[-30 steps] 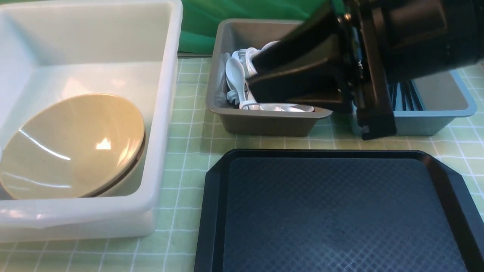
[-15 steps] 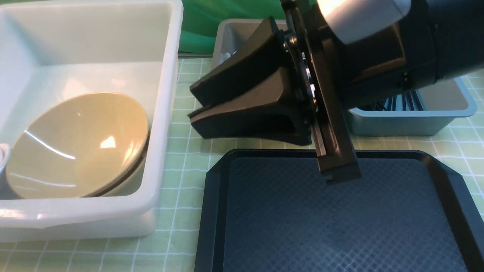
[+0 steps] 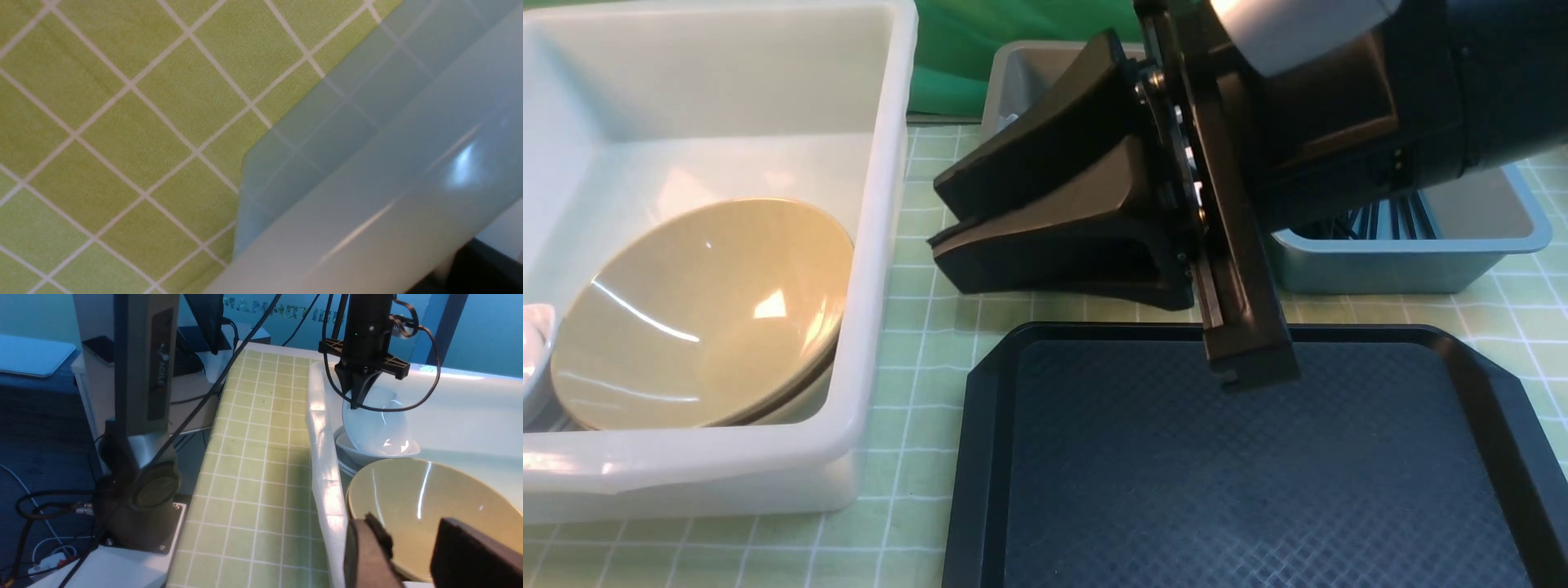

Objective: On green table put chopsticks spoon bowls plates into blue grey white boxes.
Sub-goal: 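Place the white bowl into the white bin with the other dishes with the left gripper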

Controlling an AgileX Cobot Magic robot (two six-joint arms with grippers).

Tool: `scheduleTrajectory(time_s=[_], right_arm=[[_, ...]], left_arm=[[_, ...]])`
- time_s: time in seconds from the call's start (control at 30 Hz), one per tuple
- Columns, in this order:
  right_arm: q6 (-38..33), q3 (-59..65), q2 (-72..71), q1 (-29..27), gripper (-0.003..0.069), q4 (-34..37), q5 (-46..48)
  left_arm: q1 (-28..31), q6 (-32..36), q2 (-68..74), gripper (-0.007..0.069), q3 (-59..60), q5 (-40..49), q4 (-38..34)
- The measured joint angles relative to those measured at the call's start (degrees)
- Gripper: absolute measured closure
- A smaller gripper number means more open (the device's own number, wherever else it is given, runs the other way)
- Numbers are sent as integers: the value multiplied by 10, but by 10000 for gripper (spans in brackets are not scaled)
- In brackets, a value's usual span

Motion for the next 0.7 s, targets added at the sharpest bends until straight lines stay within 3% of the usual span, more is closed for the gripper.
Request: scheduleTrajectory(time_s=[0.17, 0.4, 0.5, 0.7], right_arm=[[6, 0, 0, 0, 414, 0, 1], [24, 0, 0, 0, 414, -4, 14], [37, 0, 0, 0, 414, -34, 15], [106, 0, -13, 0, 414, -146, -7]], left_arm=[[-21, -1, -16, 490, -4, 0, 18], [-54, -21, -68, 211, -22, 2, 59], [-60, -22, -94, 135, -25, 2, 57], [-96, 7, -152, 83, -25, 7, 12]])
